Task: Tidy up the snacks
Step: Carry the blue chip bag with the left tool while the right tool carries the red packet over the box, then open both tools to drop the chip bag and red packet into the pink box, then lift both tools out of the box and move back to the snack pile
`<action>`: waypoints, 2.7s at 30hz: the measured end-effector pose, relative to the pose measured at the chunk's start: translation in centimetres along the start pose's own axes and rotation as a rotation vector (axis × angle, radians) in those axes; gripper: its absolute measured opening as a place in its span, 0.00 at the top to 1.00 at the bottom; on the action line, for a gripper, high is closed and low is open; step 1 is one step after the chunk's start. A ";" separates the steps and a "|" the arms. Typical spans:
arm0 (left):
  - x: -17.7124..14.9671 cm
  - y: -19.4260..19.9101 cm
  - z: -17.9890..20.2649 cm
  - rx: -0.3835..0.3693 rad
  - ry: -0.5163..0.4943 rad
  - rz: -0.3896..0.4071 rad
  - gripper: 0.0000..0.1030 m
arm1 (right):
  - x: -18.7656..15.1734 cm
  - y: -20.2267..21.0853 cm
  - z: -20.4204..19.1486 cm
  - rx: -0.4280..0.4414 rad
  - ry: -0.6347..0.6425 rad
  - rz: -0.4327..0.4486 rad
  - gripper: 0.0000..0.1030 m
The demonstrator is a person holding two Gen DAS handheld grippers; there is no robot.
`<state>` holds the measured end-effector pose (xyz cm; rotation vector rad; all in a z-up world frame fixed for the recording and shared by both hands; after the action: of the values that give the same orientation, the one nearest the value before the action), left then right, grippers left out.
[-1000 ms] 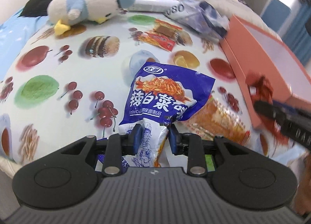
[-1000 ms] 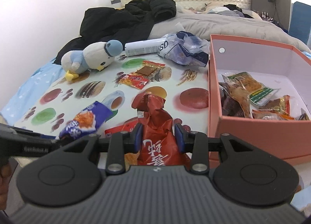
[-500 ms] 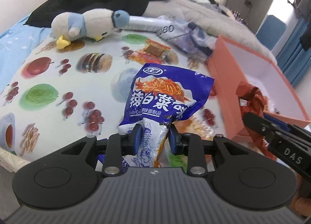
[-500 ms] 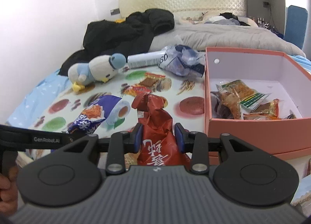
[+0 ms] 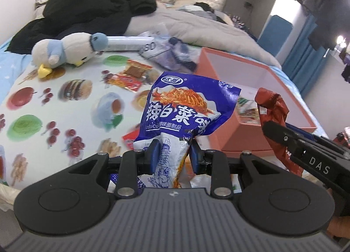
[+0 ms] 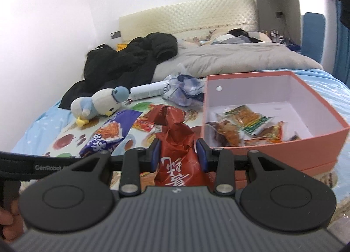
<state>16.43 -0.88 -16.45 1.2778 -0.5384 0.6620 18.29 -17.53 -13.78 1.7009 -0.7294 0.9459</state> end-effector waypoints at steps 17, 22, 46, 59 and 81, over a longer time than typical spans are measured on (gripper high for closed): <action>3.0 -2.7 9.0 -0.166 -0.076 0.027 0.67 | 0.6 2.3 7.6 -0.153 -0.065 0.028 0.62; 5.3 -4.5 11.4 -0.202 -0.121 0.035 0.67 | 2.1 1.5 9.7 -0.182 -0.075 0.046 0.62; 13.2 -21.6 17.4 -0.286 -0.189 -0.104 0.67 | 5.5 -10.3 18.4 -0.217 -0.149 -0.028 0.61; 13.4 -19.6 16.3 -0.250 -0.228 -0.055 0.43 | 4.7 -10.9 18.6 -0.216 -0.161 -0.059 0.39; 9.0 -4.2 10.5 -0.199 -0.193 0.064 0.43 | 4.8 -2.0 9.4 -0.106 -0.106 0.041 0.39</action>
<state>25.70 -10.46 -10.86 1.1457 -0.7871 0.5267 24.75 -25.99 -12.29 1.6572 -0.8725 0.8352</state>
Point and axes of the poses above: each gripper's, at about its wrist camera, not at the fingertips, and y roughly against the way its jaws point, z to its right, x to its top, the point moved 10 cm from there along -y, roughly the way its jaws point, and after that the axes turned 2 degrees about -y, right-handed, at the moved point
